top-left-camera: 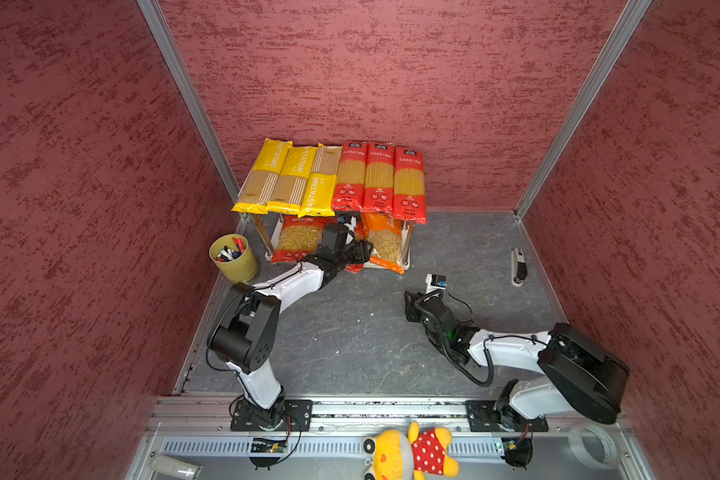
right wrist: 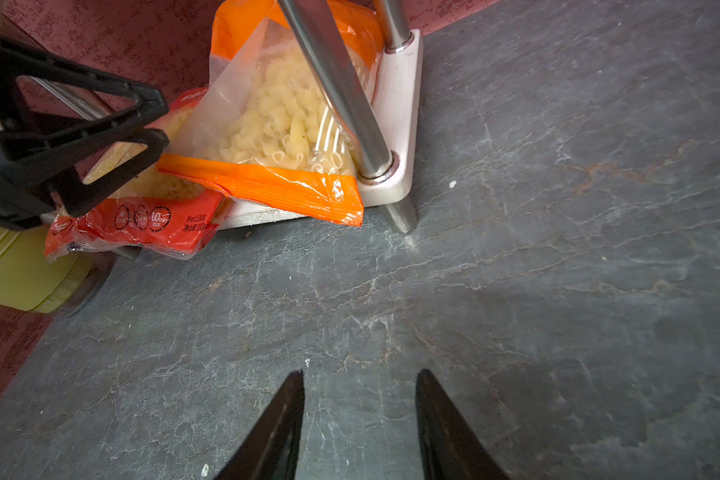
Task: Place and organize the pasta boxes and bags onto the shelf
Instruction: 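Push the orange bag deeper onto the lower tier with the left gripper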
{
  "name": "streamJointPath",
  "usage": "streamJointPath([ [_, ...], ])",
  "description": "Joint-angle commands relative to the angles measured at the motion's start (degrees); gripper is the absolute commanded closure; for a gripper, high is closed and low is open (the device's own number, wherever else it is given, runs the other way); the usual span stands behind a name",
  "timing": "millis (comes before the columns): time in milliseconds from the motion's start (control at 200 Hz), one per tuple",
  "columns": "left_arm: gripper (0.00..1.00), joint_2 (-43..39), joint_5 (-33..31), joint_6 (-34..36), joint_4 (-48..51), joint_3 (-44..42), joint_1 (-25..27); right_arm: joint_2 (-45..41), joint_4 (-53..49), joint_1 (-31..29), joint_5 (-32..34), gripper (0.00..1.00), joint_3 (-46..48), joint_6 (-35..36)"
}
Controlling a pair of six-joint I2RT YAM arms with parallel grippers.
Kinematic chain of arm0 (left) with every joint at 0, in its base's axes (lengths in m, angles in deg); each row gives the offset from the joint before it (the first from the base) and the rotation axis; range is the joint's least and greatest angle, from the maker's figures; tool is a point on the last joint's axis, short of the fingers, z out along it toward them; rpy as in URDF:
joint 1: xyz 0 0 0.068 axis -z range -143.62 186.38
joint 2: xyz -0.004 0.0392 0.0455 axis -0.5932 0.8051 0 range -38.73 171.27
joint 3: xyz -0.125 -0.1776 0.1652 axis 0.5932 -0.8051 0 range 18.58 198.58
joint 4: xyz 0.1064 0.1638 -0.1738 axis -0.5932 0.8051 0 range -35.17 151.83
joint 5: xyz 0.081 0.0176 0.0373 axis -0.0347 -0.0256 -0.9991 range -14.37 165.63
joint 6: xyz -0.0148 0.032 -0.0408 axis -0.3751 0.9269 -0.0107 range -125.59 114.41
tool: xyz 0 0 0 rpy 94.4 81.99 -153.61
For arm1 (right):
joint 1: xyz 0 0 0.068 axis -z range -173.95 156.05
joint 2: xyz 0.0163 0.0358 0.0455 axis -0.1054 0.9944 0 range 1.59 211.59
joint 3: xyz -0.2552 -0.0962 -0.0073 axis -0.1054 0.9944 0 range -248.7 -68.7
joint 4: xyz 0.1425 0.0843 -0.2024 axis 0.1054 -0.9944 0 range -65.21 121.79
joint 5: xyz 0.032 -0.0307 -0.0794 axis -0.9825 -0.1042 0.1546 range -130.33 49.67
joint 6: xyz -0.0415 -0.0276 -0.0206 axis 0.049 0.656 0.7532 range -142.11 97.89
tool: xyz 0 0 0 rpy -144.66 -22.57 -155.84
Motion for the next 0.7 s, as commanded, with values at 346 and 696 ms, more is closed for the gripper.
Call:
streamJointPath([
  [346, 0.79, -0.42, 2.14, -4.01, -3.83, -5.62, 1.41, 0.47, 0.78, -0.4, 0.23, 0.54, -1.88, -1.45],
  [696, 0.85, -2.31, 0.47, -2.66, -2.77, -7.59, 1.81, 0.73, 0.69, -0.42, 0.5, 0.54, -3.2, -0.37],
])
